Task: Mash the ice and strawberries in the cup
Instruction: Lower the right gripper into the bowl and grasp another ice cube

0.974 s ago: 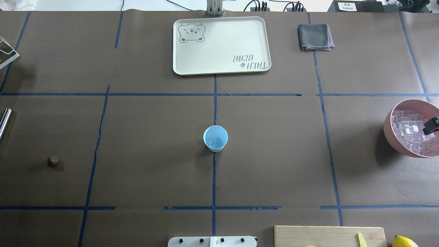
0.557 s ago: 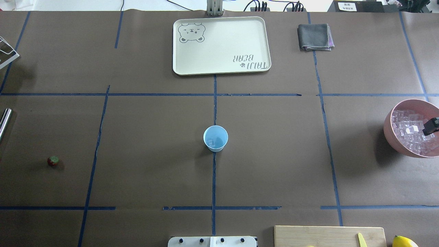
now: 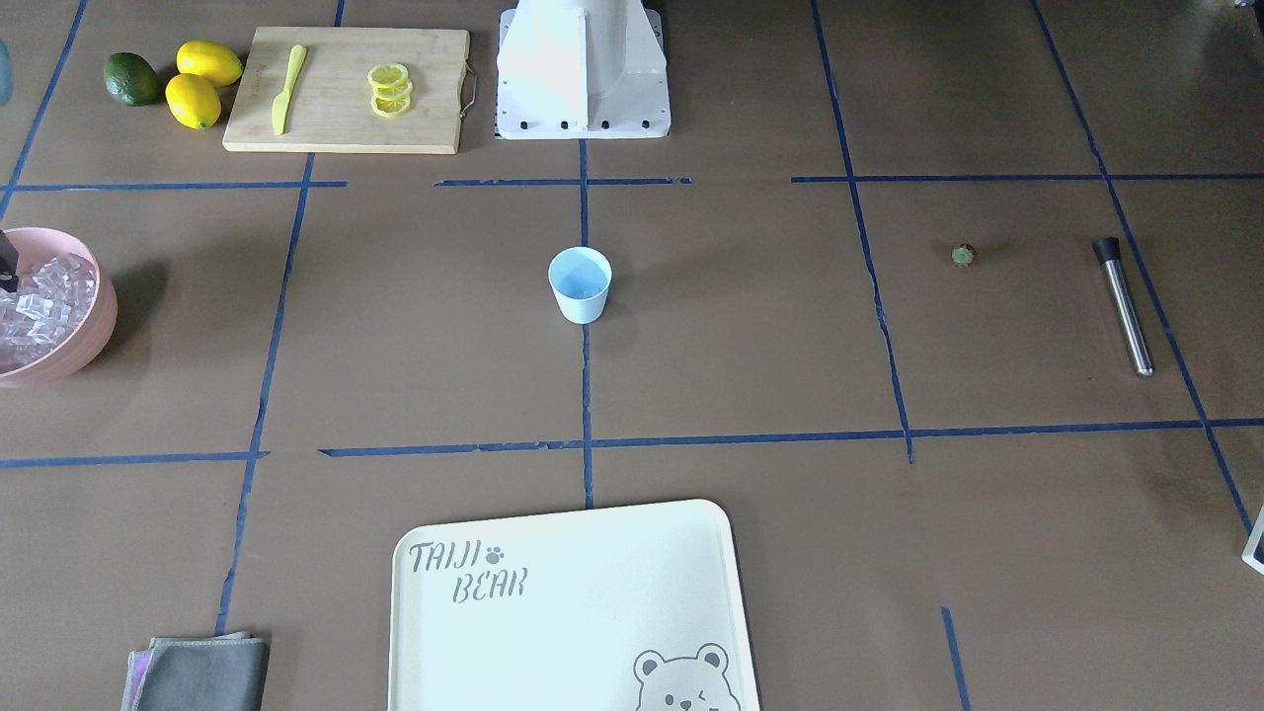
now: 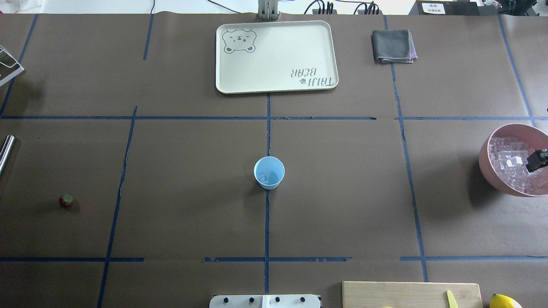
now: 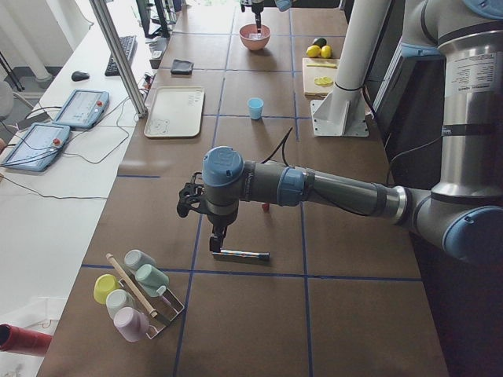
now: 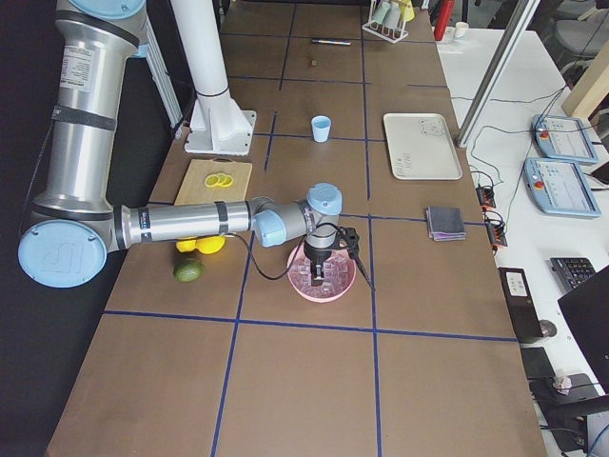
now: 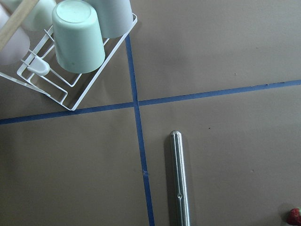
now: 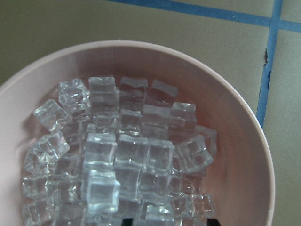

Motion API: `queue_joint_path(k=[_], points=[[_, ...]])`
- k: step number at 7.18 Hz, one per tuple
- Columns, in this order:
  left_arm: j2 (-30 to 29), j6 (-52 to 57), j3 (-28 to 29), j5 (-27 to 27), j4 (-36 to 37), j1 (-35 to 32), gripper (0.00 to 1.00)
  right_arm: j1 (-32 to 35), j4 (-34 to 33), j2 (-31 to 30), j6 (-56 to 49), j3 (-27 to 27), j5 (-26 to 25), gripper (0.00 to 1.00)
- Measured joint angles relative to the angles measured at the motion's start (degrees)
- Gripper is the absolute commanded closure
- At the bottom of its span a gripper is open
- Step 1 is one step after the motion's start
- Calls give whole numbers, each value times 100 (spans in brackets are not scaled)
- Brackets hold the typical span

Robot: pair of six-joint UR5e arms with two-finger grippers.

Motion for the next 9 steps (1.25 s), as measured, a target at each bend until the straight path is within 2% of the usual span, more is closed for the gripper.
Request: queue_joint_path(k=[3, 4, 5, 6, 9], points=[[0, 0, -8, 0, 0, 0, 0, -92, 14, 5, 1, -42, 12, 42], [0, 1, -17, 0, 0, 0, 0, -108, 17, 5, 1, -44, 17, 56], [0, 3, -22, 0, 0, 0, 0, -117, 24, 5, 1, -45, 19, 87], [0, 3, -24, 0, 0, 0, 0, -120, 31, 5, 1, -45, 20, 98], [0, 4, -26, 0, 0, 0, 0, -95, 53, -11, -55, 82, 44, 100]])
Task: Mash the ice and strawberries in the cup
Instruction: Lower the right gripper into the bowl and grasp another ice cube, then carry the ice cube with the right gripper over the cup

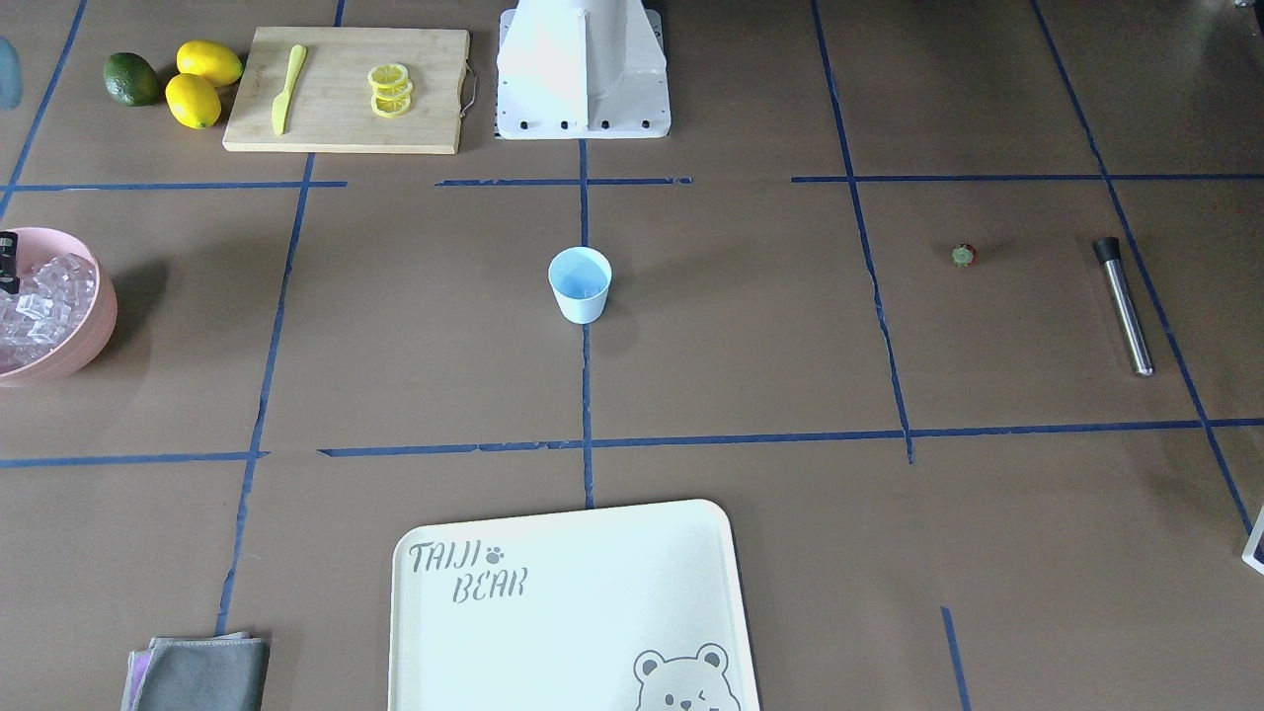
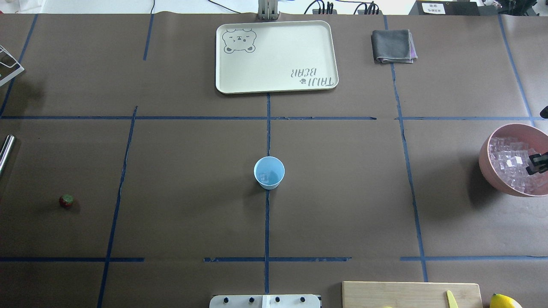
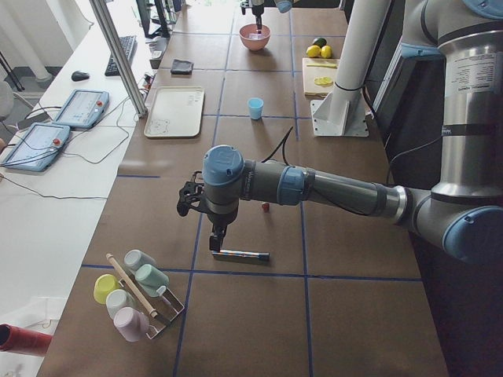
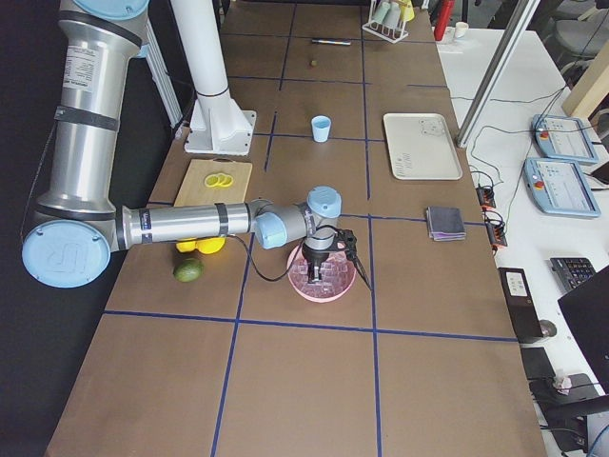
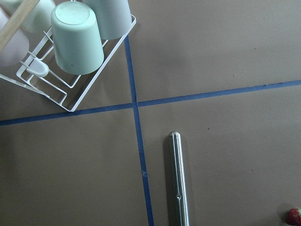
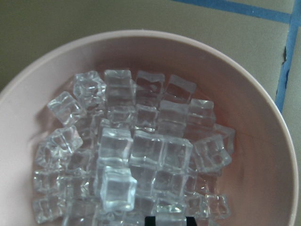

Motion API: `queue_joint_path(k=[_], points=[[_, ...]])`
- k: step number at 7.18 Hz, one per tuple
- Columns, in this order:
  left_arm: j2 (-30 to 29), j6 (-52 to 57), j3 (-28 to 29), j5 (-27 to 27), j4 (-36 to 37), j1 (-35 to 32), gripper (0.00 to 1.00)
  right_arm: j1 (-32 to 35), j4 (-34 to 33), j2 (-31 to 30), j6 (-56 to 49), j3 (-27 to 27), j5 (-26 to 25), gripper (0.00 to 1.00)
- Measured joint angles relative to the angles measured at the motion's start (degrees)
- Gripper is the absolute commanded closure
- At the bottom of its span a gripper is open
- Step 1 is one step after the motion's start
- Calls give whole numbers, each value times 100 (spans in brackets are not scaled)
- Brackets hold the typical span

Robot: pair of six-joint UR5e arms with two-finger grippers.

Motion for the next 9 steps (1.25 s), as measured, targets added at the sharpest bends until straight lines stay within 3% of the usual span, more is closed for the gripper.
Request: queue_joint_path(k=[2, 4, 6, 9], points=[[0, 0, 0, -6, 2, 0, 0, 273, -119, -189, -41, 652, 5, 100], [0, 0, 0, -8, 8, 0, 0, 484, -871, -6, -16, 1387, -8, 100], [9, 0, 0, -9, 7, 0, 0, 339, -1710, 1014, 311, 1583, -9, 100], [56, 0, 2, -15, 0, 0, 0, -1261, -2994, 3666, 2703, 1270, -330, 100]])
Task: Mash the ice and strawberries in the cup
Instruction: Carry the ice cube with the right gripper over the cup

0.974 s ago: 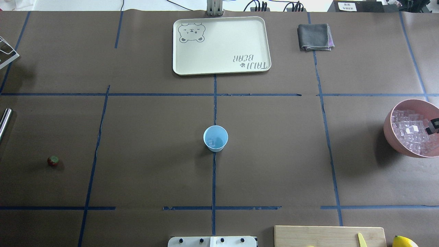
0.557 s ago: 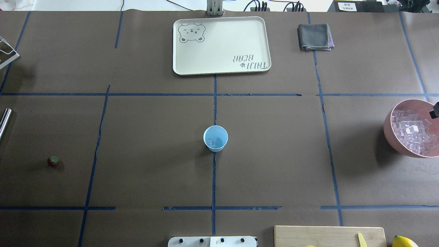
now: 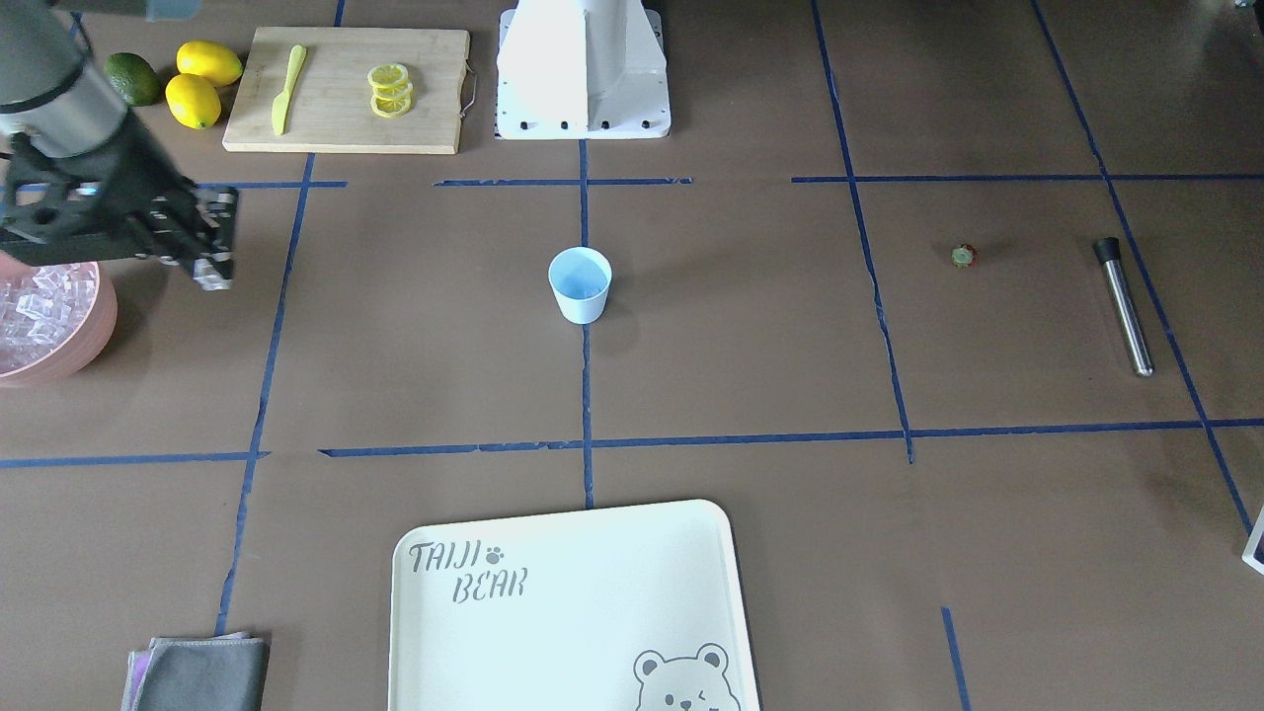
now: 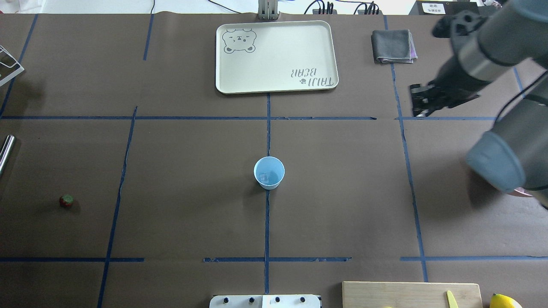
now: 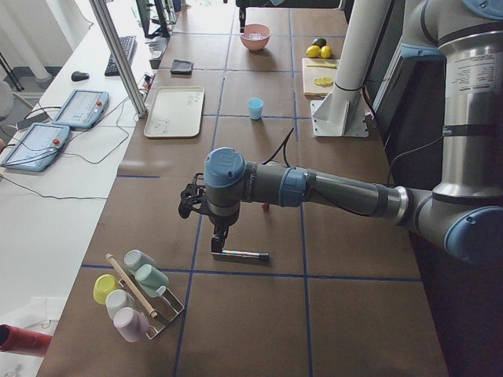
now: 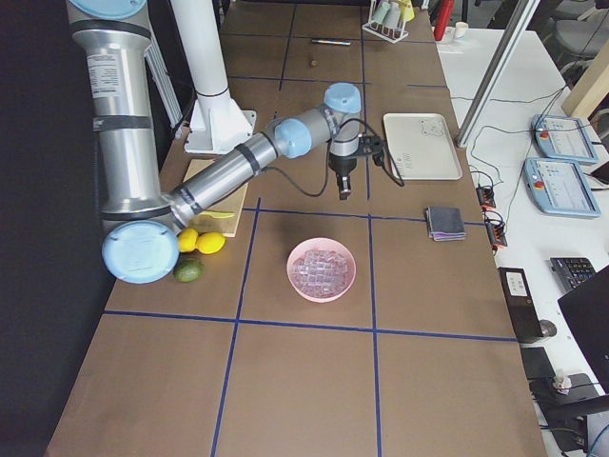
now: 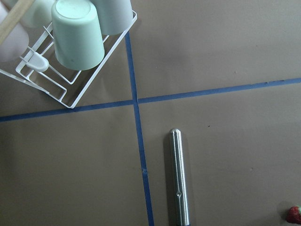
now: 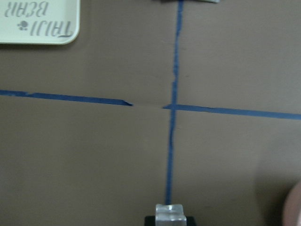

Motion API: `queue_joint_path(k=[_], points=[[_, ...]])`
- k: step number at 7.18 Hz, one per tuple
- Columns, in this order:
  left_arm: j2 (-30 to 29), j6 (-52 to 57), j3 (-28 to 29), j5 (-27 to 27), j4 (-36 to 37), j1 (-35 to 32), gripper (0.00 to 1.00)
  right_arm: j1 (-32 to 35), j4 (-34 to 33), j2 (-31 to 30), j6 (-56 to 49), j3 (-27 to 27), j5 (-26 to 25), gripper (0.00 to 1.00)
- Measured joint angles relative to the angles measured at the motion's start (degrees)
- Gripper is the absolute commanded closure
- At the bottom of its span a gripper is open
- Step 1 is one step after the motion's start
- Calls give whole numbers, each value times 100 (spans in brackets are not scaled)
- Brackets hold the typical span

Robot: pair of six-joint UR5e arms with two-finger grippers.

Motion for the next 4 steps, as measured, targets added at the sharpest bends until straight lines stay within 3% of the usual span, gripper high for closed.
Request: queue_joint_path(k=[2, 4], points=[[7, 0, 17, 5, 0, 0, 0, -1230, -278, 1344, 1436, -590, -754, 100], [12, 0, 50, 8, -1, 5, 0, -2068, -285, 2242, 2169, -1370, -1371, 99]])
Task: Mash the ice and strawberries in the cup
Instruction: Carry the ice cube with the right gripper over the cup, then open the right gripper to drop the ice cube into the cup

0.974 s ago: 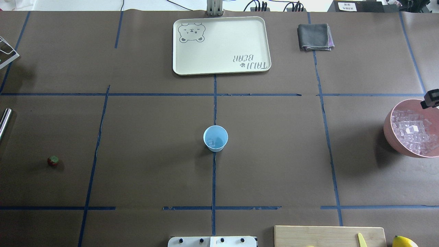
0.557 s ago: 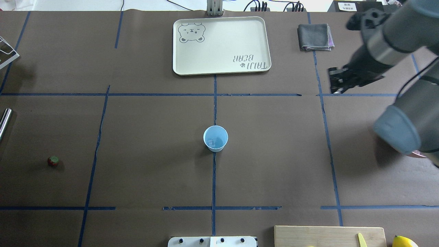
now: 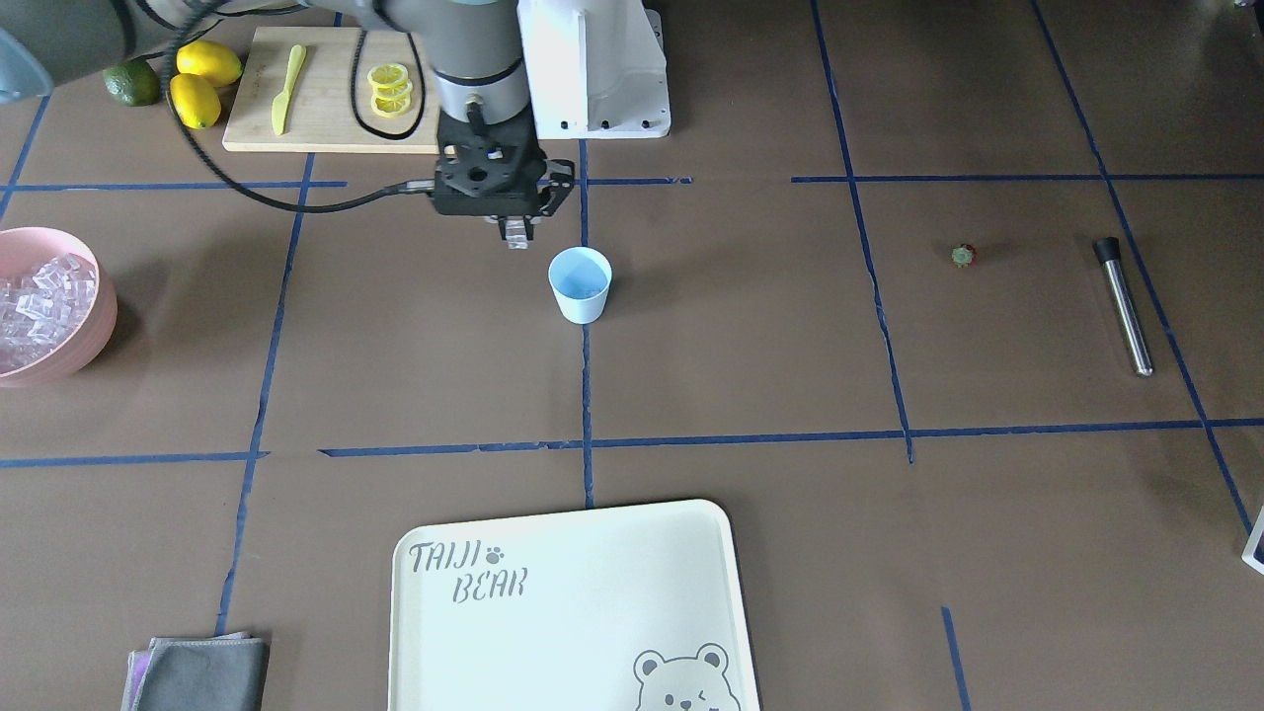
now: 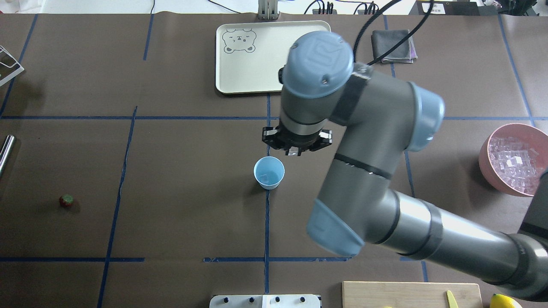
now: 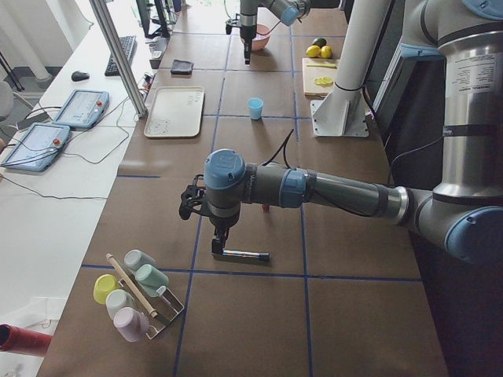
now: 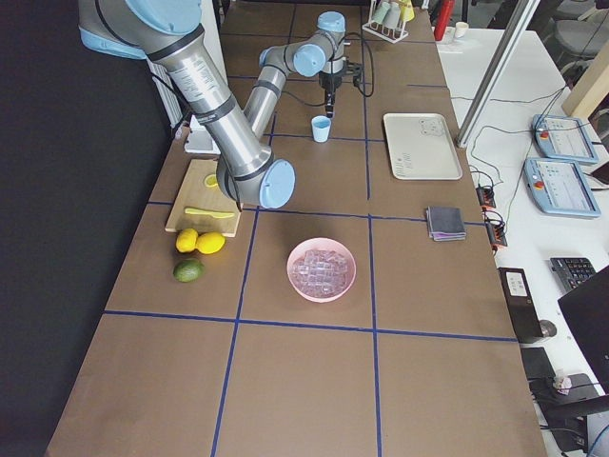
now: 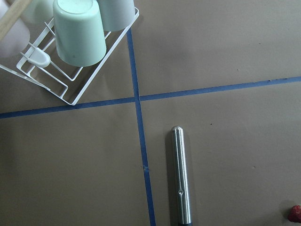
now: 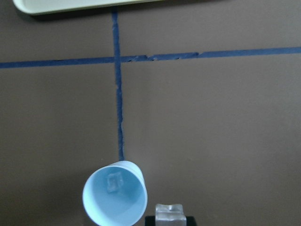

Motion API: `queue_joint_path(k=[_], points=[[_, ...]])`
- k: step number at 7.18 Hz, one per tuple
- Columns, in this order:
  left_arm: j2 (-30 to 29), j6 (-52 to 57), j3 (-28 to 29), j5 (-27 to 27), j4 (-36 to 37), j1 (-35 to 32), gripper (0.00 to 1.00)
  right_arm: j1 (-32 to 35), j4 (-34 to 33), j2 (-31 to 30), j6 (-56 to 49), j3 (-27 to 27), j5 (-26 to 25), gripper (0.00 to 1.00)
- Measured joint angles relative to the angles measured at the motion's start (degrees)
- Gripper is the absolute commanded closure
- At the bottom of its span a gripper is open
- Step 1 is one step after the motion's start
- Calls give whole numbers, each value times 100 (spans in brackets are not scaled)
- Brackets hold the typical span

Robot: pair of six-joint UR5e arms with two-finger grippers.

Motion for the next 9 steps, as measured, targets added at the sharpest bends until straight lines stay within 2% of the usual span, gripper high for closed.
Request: queue_joint_path(k=[1, 3, 9], points=[[1, 0, 14, 4, -2, 2, 0, -227, 52, 316, 144, -419, -189, 99], [2, 0, 19, 4, -2, 3, 0, -363, 196, 512, 210, -876, -339, 98], [0, 0, 25, 0, -2, 4, 0, -402, 500, 515, 214, -1390, -410, 95]])
